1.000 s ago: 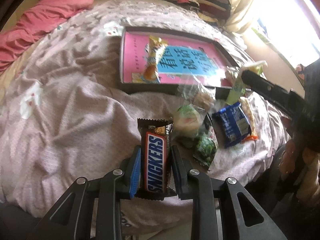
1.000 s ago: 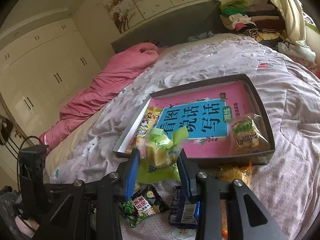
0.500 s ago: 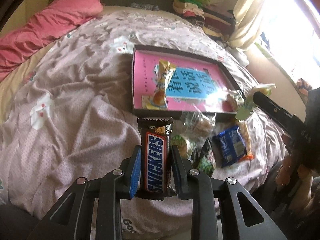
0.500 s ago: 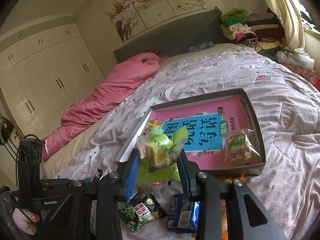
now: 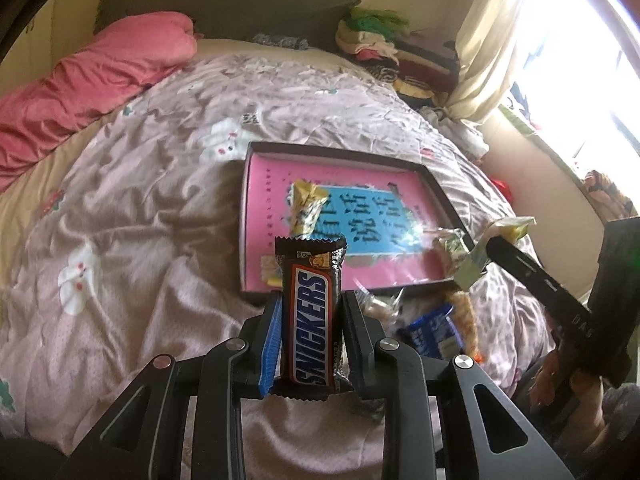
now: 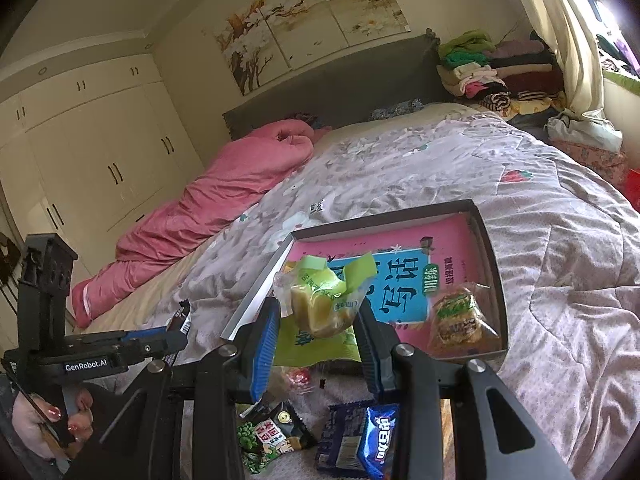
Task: Organize snacks
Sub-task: 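Lift both held snacks and carry them over the pink tray, then lower the Snickers into the tray with left tool while right releases the yellow-green bag there, then withdraw both open tools from the tray back over the snack pile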
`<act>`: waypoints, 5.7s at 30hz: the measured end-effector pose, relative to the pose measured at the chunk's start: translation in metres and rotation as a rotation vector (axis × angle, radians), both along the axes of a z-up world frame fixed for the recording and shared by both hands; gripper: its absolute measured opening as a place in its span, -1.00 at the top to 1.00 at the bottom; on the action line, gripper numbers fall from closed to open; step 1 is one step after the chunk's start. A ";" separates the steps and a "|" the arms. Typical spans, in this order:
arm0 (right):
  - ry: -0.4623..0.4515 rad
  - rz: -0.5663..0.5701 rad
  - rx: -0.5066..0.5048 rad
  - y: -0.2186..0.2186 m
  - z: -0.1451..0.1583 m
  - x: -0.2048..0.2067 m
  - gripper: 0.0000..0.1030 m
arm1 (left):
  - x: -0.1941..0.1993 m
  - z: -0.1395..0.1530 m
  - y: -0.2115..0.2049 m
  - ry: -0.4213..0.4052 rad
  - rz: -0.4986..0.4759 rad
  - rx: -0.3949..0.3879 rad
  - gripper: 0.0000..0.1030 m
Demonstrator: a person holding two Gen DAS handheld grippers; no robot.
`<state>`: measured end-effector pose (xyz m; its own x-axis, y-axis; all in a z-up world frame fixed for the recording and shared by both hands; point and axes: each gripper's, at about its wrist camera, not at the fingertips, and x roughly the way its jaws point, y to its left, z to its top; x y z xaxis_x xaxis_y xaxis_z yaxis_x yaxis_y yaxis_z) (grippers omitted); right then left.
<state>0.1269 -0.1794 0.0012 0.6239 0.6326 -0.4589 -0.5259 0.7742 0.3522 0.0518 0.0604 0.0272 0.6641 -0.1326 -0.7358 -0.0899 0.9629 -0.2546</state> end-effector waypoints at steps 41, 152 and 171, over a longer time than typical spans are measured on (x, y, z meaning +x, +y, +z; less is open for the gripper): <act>0.004 -0.105 0.044 -0.026 0.003 0.037 0.27 | 0.076 -0.002 -0.030 -0.032 -0.035 -0.032 0.44; 0.164 -0.020 -0.198 0.026 -0.054 0.065 0.26 | 0.105 -0.058 -0.036 0.094 -0.098 -0.002 -0.35; 0.120 -0.040 -0.136 0.014 -0.037 0.061 -0.14 | 0.092 -0.035 -0.025 0.049 -0.072 -0.001 -0.50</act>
<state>0.1876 -0.1653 -0.0358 0.5831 0.5354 -0.6110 -0.4539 0.8385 0.3015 0.1438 0.0351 -0.0077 0.6164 -0.1791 -0.7668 -0.0329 0.9671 -0.2523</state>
